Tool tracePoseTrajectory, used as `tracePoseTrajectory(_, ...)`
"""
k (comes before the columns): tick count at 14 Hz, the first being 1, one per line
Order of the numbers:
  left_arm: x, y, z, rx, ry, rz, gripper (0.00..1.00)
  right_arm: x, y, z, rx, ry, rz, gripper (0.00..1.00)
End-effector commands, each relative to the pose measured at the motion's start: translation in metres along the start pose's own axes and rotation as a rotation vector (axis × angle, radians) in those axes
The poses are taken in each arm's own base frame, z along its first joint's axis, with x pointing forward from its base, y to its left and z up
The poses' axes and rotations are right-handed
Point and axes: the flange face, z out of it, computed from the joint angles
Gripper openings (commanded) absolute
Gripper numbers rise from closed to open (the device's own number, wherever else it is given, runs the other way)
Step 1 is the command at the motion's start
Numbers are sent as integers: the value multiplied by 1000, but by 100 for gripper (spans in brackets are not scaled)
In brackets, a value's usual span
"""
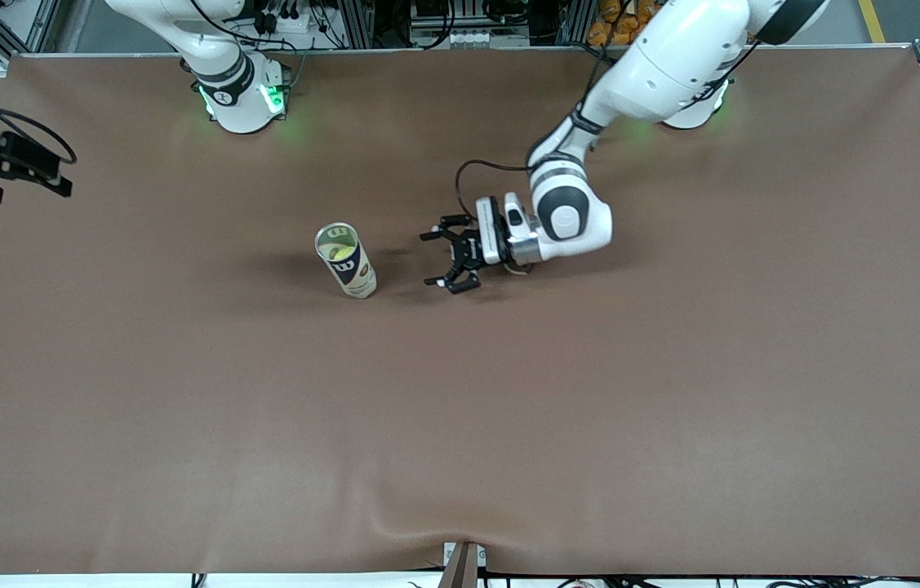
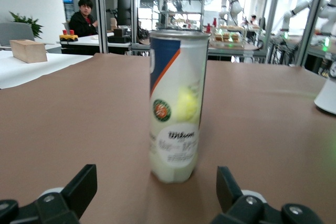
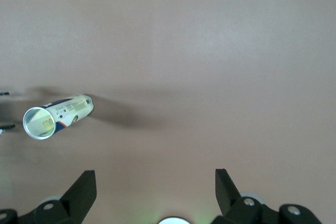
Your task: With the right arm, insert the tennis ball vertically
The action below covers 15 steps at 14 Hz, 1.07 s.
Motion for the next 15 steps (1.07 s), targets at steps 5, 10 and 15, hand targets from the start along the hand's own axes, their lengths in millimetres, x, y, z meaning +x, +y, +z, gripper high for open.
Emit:
tracePoseTrajectory(5,3,-56,-105,-168,-185,50,100,-5,-12,-8,-17,-17,76,100)
tracePoseTrajectory(10,4,-100,-184,-321,-258,11,100,-5,-7,-16,-42,-2,8,100)
tracePoseTrajectory(15,12,-143,-273,-454,-417,-103,100,-7,-3,-17,-41,-9,16,100)
